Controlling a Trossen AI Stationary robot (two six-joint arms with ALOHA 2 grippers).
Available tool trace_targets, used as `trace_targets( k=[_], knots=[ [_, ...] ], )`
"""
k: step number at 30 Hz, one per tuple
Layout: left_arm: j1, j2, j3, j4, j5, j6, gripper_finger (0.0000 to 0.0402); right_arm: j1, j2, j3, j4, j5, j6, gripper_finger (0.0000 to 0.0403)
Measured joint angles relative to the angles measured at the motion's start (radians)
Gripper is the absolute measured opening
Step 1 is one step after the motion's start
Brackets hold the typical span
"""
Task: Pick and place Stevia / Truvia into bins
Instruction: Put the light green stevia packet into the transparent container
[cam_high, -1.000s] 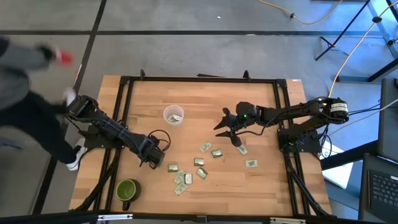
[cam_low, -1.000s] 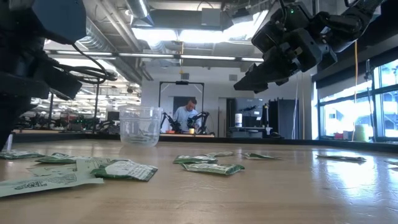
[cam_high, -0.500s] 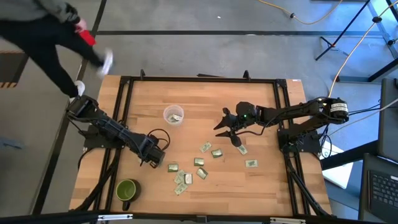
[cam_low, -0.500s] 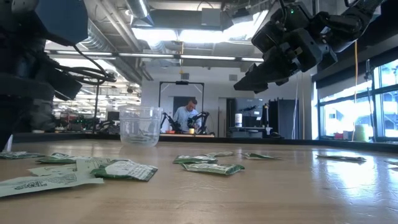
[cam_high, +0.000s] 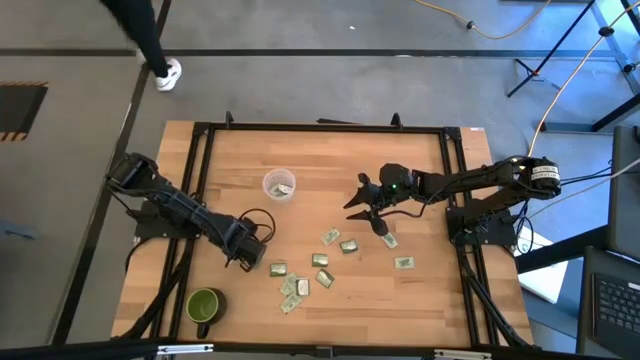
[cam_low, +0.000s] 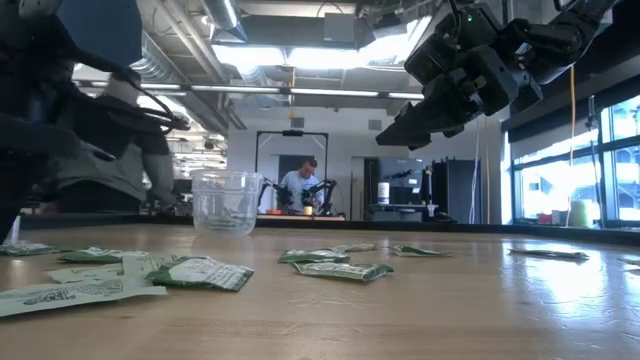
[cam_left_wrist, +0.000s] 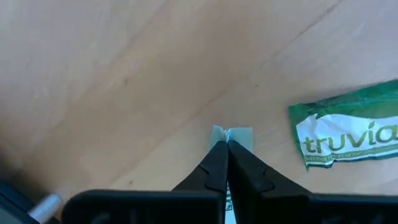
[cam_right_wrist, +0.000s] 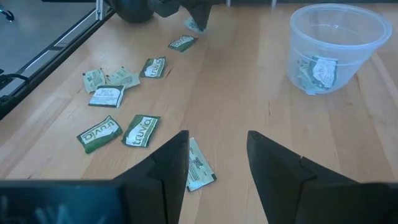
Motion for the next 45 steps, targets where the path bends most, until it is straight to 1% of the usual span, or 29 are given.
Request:
trace_targets(
  k=[5,7,8,12,14,16,17,18,20,23,25,30,35,37,41,45],
  knots=[
    [0.020,-0.058,0.048,0.001,-0.105,0.059,0.0002,0.000,0.000,0.000,0.000,0.000,0.000,0.0165],
    [0.033,-0.086,0.073,-0.003,-0.183,0.105,0.0002,0.000,0.000,0.000,0.000,0.000,-0.001,0.0165],
    [0.043,-0.102,0.088,0.001,-0.247,0.139,0.0002,0.000,0.000,0.000,0.000,0.000,-0.001,0.0165],
    [0.095,-0.146,0.144,0.002,-0.566,0.293,0.0002,0.000,0.000,0.000,0.009,0.000,-0.004,0.0165],
    [0.132,-0.161,0.168,0.017,-0.707,0.359,0.0003,0.000,0.000,0.000,0.016,0.000,-0.004,0.0165],
    [0.175,-0.169,0.178,0.047,-0.816,0.420,0.0003,0.000,0.000,0.000,0.024,0.000,-0.005,0.0165],
    [0.200,-0.169,0.177,0.076,-0.848,0.455,0.0002,0.000,0.000,0.000,0.028,0.000,-0.004,0.0165],
    [0.226,-0.168,0.177,0.106,-0.859,0.495,0.0001,0.000,0.000,0.000,0.031,0.000,-0.004,0.0165],
    [0.282,-0.166,0.177,0.158,-0.841,0.581,0.0001,0.000,0.000,0.000,0.030,0.000,-0.004,0.0165],
    [0.357,-0.149,0.177,0.221,-0.748,0.675,0.0003,0.000,0.000,0.000,0.030,0.000,-0.003,0.0165],
    [0.398,-0.140,0.177,0.244,-0.711,0.708,0.0002,0.000,0.000,0.000,0.029,0.000,-0.002,0.0165],
    [0.474,-0.106,0.177,0.247,-0.667,0.745,0.0003,0.000,0.000,0.000,0.029,0.000,-0.001,0.0165],
    [0.518,-0.083,0.177,0.261,-0.547,0.780,0.0001,0.000,0.000,0.000,0.029,0.000,-0.001,0.0165],
    [0.526,-0.077,0.177,0.257,-0.514,0.780,0.0001,0.000,0.000,0.000,0.029,0.000,0.000,0.0165],
    [0.530,-0.075,0.177,0.259,-0.495,0.783,0.0010,0.000,0.000,0.000,0.030,0.000,0.000,0.0165],
    [0.530,-0.075,0.177,0.260,-0.498,0.801,0.0031,0.000,0.000,0.000,0.030,0.000,0.005,0.0165]
  ],
)
